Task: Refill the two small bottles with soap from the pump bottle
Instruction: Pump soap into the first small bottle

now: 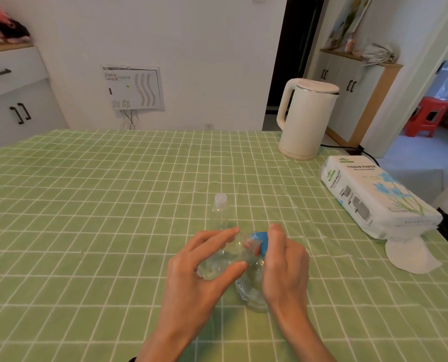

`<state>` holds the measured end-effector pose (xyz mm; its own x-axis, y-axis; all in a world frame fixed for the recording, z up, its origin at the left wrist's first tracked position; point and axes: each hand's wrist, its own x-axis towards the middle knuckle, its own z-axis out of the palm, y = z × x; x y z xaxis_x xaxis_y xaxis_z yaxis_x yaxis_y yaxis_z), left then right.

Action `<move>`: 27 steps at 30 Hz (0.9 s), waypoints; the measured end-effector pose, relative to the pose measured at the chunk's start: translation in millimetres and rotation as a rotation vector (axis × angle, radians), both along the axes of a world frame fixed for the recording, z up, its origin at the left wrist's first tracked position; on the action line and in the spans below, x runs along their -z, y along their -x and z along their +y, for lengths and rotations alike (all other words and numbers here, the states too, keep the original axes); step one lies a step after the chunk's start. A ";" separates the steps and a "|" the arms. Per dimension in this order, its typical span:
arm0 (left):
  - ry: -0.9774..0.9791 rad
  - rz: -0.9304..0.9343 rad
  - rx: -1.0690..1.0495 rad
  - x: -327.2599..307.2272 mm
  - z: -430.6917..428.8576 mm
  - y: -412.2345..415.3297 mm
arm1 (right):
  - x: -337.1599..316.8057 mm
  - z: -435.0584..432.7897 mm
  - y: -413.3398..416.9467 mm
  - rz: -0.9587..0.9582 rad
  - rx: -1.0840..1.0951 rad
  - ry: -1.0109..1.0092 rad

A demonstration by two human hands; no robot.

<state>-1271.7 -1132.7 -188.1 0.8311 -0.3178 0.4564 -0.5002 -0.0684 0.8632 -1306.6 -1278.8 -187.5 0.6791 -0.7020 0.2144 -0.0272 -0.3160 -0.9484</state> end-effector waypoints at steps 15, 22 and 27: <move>0.012 -0.032 -0.008 -1.7 0.7 -3.0 | -6.6 1.6 0.8 -0.003 -0.012 0.098; 0.031 -0.013 -0.006 -2.3 0.0 -2.8 | -2.1 0.5 -0.3 0.017 0.000 0.023; 0.022 -0.022 -0.001 -3.8 0.2 -3.6 | -2.5 0.8 -0.6 0.012 -0.005 0.046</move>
